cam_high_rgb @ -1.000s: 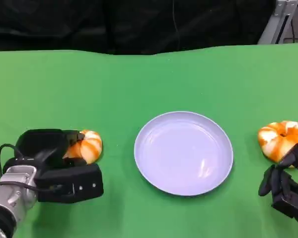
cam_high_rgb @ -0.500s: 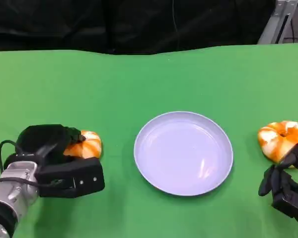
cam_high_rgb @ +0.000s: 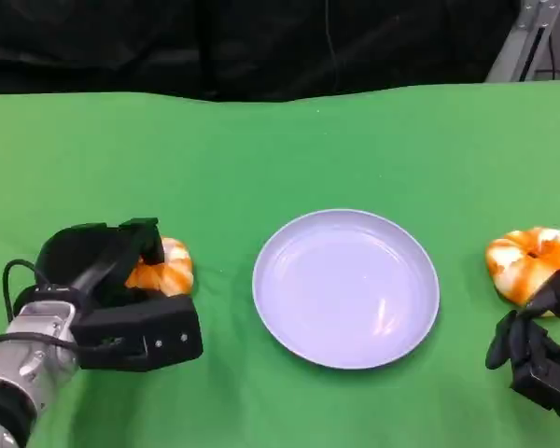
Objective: Grasp the bread from the table and place it into the plate.
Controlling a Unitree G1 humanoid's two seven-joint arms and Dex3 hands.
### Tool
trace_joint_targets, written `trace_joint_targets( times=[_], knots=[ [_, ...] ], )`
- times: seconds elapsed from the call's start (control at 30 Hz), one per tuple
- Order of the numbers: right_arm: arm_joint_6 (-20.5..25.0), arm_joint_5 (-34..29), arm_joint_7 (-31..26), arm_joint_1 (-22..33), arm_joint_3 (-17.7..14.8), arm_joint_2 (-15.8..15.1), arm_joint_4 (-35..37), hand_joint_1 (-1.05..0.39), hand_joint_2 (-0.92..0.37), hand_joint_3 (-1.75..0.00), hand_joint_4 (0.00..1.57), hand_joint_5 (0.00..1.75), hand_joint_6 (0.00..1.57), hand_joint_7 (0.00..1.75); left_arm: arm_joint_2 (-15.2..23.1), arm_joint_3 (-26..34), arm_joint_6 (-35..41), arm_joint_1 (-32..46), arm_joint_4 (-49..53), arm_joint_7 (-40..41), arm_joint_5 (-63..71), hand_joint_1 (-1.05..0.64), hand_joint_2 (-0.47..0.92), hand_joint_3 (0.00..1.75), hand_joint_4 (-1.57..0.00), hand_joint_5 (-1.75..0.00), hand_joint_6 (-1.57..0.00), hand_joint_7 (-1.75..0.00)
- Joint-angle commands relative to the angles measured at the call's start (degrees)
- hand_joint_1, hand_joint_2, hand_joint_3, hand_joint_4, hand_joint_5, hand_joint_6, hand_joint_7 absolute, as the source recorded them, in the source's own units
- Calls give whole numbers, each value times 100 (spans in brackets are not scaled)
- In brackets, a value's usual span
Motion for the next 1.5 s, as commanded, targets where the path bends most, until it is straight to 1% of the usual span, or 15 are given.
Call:
trace_joint_targets(
  times=[0.03,0.27,0.47,0.53,0.63,0.7,0.83,0.87,0.93,0.97,1.07,1.2,1.27,1.4,1.5],
  knots=[
    [1,56,6,-28,-71,-113,-10,-4,-44,-141,92,175,75,166,175,93,-120,87,-230,120,-19,-7,92,22,-64,-175,-52,-175],
    [-4,54,-1,-26,-70,-92,-3,-4,-43,-141,92,175,76,166,352,237,-211,174,-705,30,-46,-9,92,33,-64,-175,-55,-173],
    [-24,35,10,-32,-59,-94,9,-4,-43,-142,92,175,76,166,498,363,-273,259,-1383,-63,-50,-8,91,33,-63,-175,-59,-169],
    [-51,18,18,-40,-54,-96,26,-4,-43,-142,92,175,76,166,530,407,-304,285,-1637,-61,-38,-10,91,34,-63,-175,-62,-163],
    [-44,17,11,-50,-56,-95,35,-4,-42,-142,92,175,76,166,533,447,-308,309,-1992,-154,-13,-12,91,37,-65,-175,-66,-158],
    [-43,31,26,-56,-58,-95,38,-4,-43,-142,92,175,75,166,491,472,-329,300,-2207,-283,-53,-13,91,39,-64,-175,-69,-152],
    [-53,35,40,-62,-62,-95,47,-4,-43,-142,92,175,76,166,411,491,-340,283,-2464,-437,-61,-10,88,39,-66,-175,-72,-151],
    [-41,41,33,-61,-64,-89,41,-4,-43,-142,92,175,76,166,355,473,-336,238,-2529,-522,-67,-10,88,40,-66,-175,-72,-151],
    [20,43,-22,-41,-57,-69,-21,-4,-43,-142,92,175,76,166,209,430,-357,120,-2641,-705,-90,-10,84,42,-66,-175,-64,-166],
    [38,41,-40,-33,-52,-63,-42,-4,-43,-141,92,175,76,166,158,427,-371,88,-2671,-763,-96,-9,83,42,-66,-175,-62,-169],
    [-13,46,-11,-41,-41,-50,-22,-4,-43,-142,92,175,76,166,-62,383,-412,-43,-2639,-967,-109,-9,84,43,-66,-175,-61,-171],
    [-28,20,-47,-56,-28,-34,-21,-3,-43,-142,93,175,76,166,-329,282,-426,-200,-2499,-1049,1,-10,85,43,-69,-175,-71,-155],
    [-36,11,-57,-67,-26,-37,-7,-4,-42,-142,93,175,76,166,-444,200,-461,-278,-2376,-983,82,-12,86,39,-68,-175,-75,-147],
    [-104,-20,-71,-98,-25,-31,49,-4,-43,-142,92,175,76,166,-694,7,-552,-478,-2069,-1035,168,-15,91,27,-66,-175,-72,-148],
    [-97,1,-63,-126,-34,-36,76,-4,-43,-142,92,175,75,167,-877,-72,-563,-593,-1867,-1163,163,-14,92,29,-69,-175,-72,-147]
  ],
)
